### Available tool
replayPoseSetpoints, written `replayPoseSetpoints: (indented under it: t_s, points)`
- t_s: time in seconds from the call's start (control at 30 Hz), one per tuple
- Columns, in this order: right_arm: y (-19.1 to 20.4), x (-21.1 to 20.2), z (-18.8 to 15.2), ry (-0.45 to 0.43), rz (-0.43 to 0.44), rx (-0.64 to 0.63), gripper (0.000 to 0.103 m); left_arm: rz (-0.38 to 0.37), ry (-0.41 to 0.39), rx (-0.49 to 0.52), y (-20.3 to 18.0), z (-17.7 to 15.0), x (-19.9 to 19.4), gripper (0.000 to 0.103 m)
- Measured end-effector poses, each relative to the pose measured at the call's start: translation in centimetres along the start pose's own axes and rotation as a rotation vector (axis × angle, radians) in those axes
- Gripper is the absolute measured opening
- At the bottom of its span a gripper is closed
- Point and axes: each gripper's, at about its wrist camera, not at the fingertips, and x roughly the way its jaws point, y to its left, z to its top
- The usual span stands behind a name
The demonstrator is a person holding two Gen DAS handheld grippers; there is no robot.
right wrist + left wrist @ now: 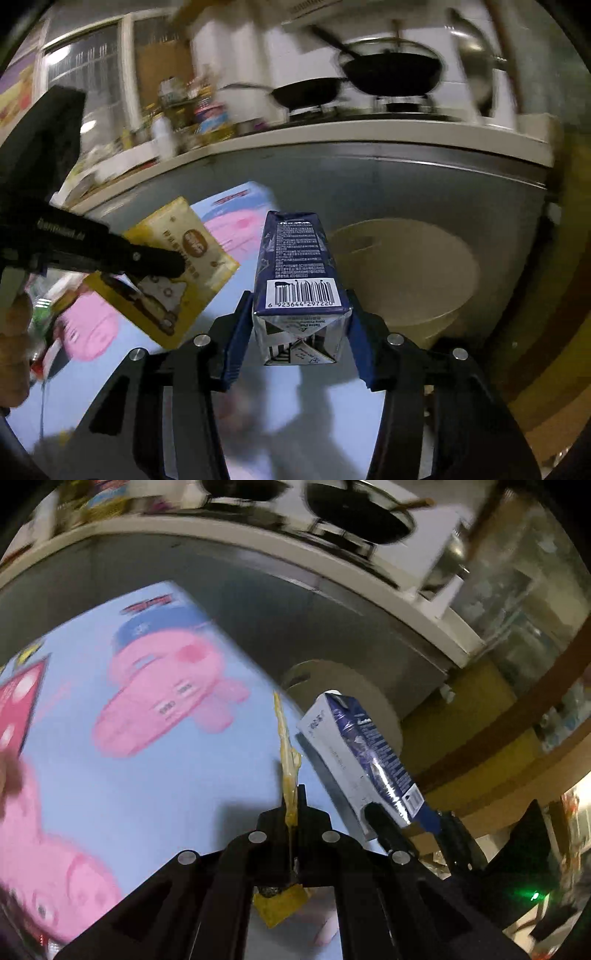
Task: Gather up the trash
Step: 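Carry the carton and packet to the white bin and open both tools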
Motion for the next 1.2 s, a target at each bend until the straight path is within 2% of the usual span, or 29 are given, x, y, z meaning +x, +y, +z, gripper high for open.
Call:
replayPoseSetpoints:
  t_s: [0.07,0.2,0.3,0.4,0.43,0.47,0.5,0.53,0.6,0.63,0.77,0.87,0.93,1.03,1.2]
  points:
    - [-2.3,0.4,1.0,0.0,-0.038,0.045,0.047,-0.023,0.016,0.032,-1.8,2.2,2.2,0.002]
    - [-7.5,2.2,2.5,0.042,-0.084,0.164,0.047,0.005,0.013,0.092,-4.1,5.6,6.1,0.002]
    - [-9.4,3.5,2.6,0.08,-0.098,0.203,0.047,0.034,0.038,0.112,-5.1,7.3,9.5,0.003]
    - [-10.3,4.5,2.4,0.111,-0.103,0.223,0.048,0.068,0.07,0.131,-5.5,7.7,11.8,0.003]
    - [-10.5,4.8,2.3,0.117,-0.1,0.226,0.048,0.084,0.073,0.134,-5.6,7.7,12.3,0.009]
    - [-10.6,5.1,2.2,0.124,-0.101,0.228,0.048,0.095,0.074,0.134,-5.7,7.7,12.6,0.028]
    - [-10.5,5.3,2.2,0.133,-0.099,0.227,0.05,0.117,0.077,0.128,-5.6,7.7,12.9,0.039]
    - [-10.5,5.4,2.2,0.139,-0.102,0.227,0.052,0.136,0.073,0.122,-5.6,7.7,13.0,0.056]
    - [-10.5,4.8,2.3,0.112,-0.103,0.239,0.061,0.157,0.042,0.113,-5.4,7.8,12.3,0.066]
    - [-10.5,4.3,2.4,0.087,-0.104,0.244,0.061,0.161,0.019,0.112,-5.2,7.7,11.5,0.071]
    - [-10.5,2.7,3.1,0.025,-0.101,0.261,0.061,0.158,-0.038,0.079,-4.2,7.8,8.2,0.072]
    - [-9.9,1.2,3.8,-0.025,-0.073,0.278,0.061,0.151,-0.119,0.051,-2.7,6.5,4.2,0.072]
    - [-9.3,0.5,4.1,-0.04,-0.051,0.282,0.06,0.154,-0.147,0.044,-1.8,4.8,1.6,0.072]
    - [-7.6,-0.3,4.4,-0.053,0.003,0.277,0.058,0.201,-0.156,0.045,-0.4,1.7,-1.5,0.069]
    - [-3.2,0.3,4.1,-0.003,0.108,0.228,0.052,0.248,-0.163,-0.025,4.2,-5.1,-7.5,0.069]
